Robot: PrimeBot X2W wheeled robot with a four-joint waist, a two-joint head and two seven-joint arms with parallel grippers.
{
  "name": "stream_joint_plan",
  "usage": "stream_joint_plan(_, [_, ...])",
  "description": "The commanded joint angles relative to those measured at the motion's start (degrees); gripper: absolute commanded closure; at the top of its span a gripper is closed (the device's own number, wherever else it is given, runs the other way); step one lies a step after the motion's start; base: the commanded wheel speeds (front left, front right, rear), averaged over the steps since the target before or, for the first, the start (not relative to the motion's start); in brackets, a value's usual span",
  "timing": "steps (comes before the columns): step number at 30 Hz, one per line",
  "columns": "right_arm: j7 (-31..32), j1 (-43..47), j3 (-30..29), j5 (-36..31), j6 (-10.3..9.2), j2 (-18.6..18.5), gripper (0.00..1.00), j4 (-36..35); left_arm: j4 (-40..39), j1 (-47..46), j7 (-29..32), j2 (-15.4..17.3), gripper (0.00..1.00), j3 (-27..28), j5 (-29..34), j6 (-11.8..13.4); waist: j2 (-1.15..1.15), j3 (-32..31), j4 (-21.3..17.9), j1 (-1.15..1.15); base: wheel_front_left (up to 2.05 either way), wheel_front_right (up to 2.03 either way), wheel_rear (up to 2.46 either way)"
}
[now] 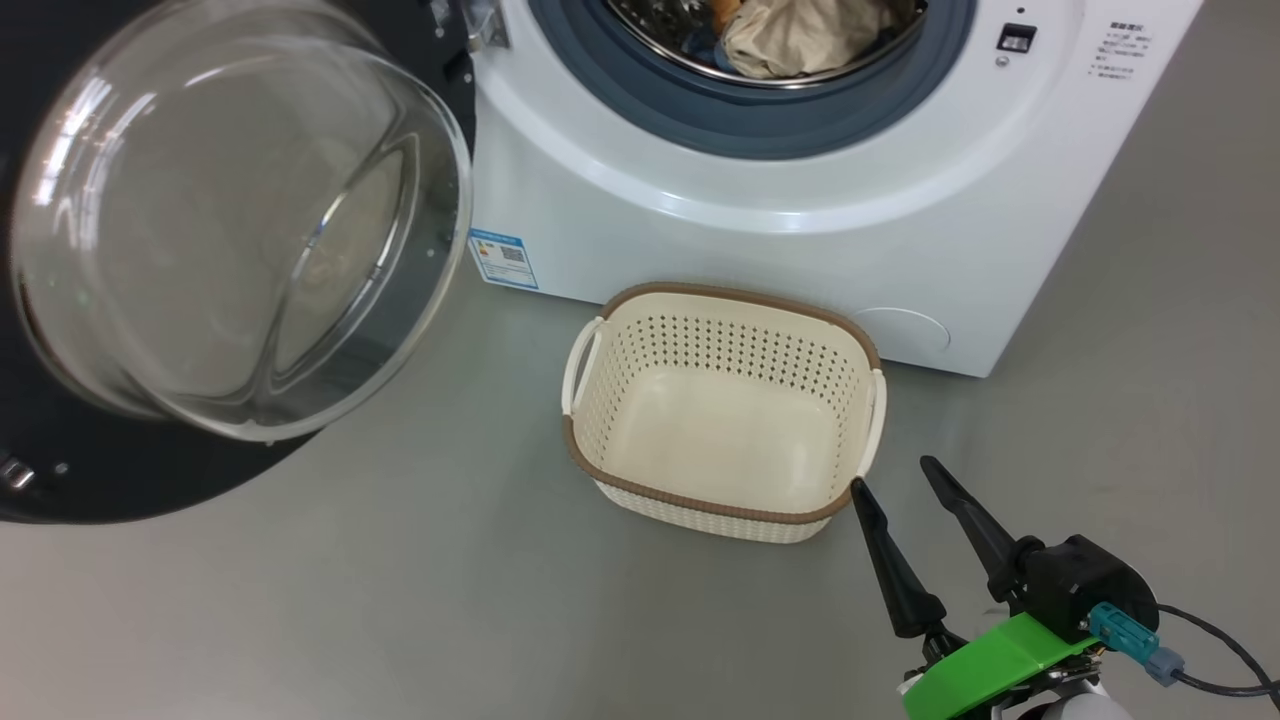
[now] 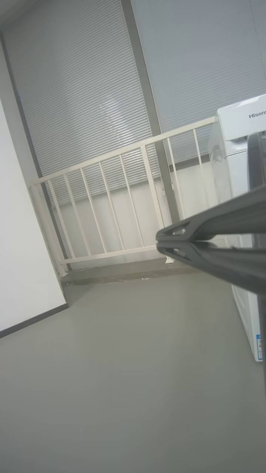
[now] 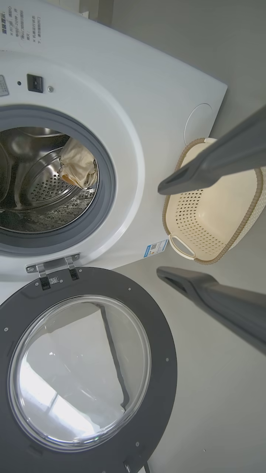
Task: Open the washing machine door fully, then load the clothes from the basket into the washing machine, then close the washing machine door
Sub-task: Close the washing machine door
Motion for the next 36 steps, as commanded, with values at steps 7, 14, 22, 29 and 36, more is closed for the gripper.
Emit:
stream_joint_plan(7, [0.28,-1.52,1.12,0.10,0.10,-0.37,0.00,-2.04,2.32,-1.78,1.52,4.55,1.00,-0.37,0.69,-2.38,0.00,1.09,-1.53,0.00,0.00,0.00,0.00])
stream_joint_plan(14, [0.51,-1.50,1.18,0.47,0.10,-0.65,0.00,-2.13,4.57,-1.19,3.13,5.23,1.00,-1.20,1.07,-3.37,0.00,1.18,-1.87,0.00,0.00,0.00,0.00])
stream_joint_plan(22, [0.96,-1.50,1.48,0.71,0.10,-0.58,0.00,-2.17,5.78,-1.05,5.96,4.59,1.00,-1.82,0.20,-4.26,0.00,1.45,-1.67,0.00,0.00,0.00,0.00])
stream_joint_plan(29, [1.34,-1.60,1.90,1.05,0.10,-0.88,0.00,-2.34,6.08,-1.06,8.34,3.81,1.00,-1.71,-1.22,-4.97,0.00,1.79,-1.92,0.00,0.00,0.00,0.00])
stream_joint_plan(36, [1.74,-1.59,1.99,1.29,0.10,-1.11,0.00,-2.52,5.47,-0.95,10.79,3.21,1.00,-1.10,-3.07,-5.63,0.00,2.05,-2.29,0.00,0.00,0.00,0.00])
